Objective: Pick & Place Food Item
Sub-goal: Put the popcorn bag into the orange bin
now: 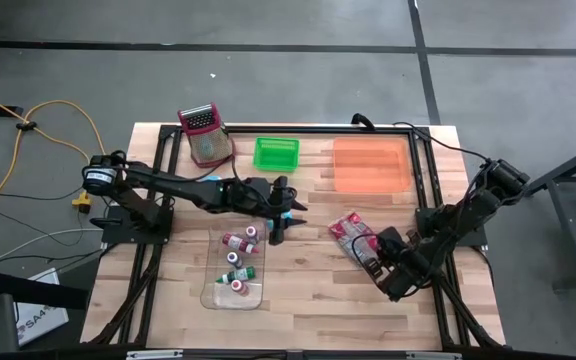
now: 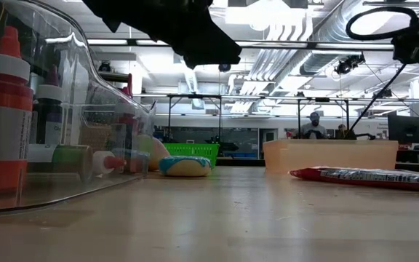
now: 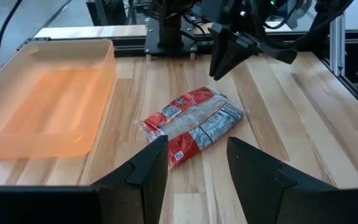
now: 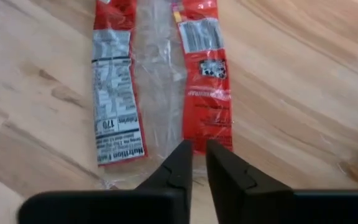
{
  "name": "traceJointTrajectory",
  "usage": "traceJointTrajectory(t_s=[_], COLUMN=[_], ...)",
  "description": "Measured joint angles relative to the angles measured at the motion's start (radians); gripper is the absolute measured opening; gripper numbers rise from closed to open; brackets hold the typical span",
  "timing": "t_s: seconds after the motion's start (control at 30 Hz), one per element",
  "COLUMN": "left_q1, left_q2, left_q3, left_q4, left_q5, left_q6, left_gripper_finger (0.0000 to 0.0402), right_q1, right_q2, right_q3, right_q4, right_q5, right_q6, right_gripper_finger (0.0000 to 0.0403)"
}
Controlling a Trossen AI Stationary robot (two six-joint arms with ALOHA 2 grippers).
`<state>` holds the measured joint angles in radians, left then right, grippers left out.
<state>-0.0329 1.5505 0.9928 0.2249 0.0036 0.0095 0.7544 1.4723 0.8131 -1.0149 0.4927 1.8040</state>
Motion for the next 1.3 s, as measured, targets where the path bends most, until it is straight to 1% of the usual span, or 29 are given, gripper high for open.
traceJointTrajectory(t_s=[0.17,0.43,0.5,0.67,0.73,0.93,1.3], left_q1=[0.000,0.000,0.000,0.000,0.000,0.000,0.000], left_q2=[0.000,0.000,0.000,0.000,0.000,0.000,0.000], left_q3=[0.000,0.000,0.000,0.000,0.000,0.000,0.000], left_q4=[0.000,-0.009,-0.013,-0.018,-0.019,-0.025,-0.026], left_q5=[0.000,0.003,0.003,0.003,0.004,0.006,0.005], left_q6=[-0.015,-0.017,-0.017,-0.017,-0.017,-0.004,-0.002], left_gripper_finger=[0.0159,0.0159,0.0159,0.0159,0.0159,0.0159,0.0159], right_q1=[-0.035,-0.124,-0.150,-0.206,-0.215,-0.221,-0.221], right_q2=[0.000,0.000,0.000,0.000,0.000,0.000,-0.026], right_q3=[0.000,-0.007,-0.022,-0.074,-0.081,-0.081,-0.081], right_q4=[-0.017,-0.038,-0.038,-0.007,0.006,0.033,0.058], right_q5=[0.003,0.001,-0.018,-0.111,-0.120,-0.129,-0.174], right_q6=[0.009,0.008,0.007,-0.024,-0.043,-0.083,-0.159], right_gripper_finger=[0.0083,0.0149,0.0163,0.0195,0.0206,0.0228,0.0231])
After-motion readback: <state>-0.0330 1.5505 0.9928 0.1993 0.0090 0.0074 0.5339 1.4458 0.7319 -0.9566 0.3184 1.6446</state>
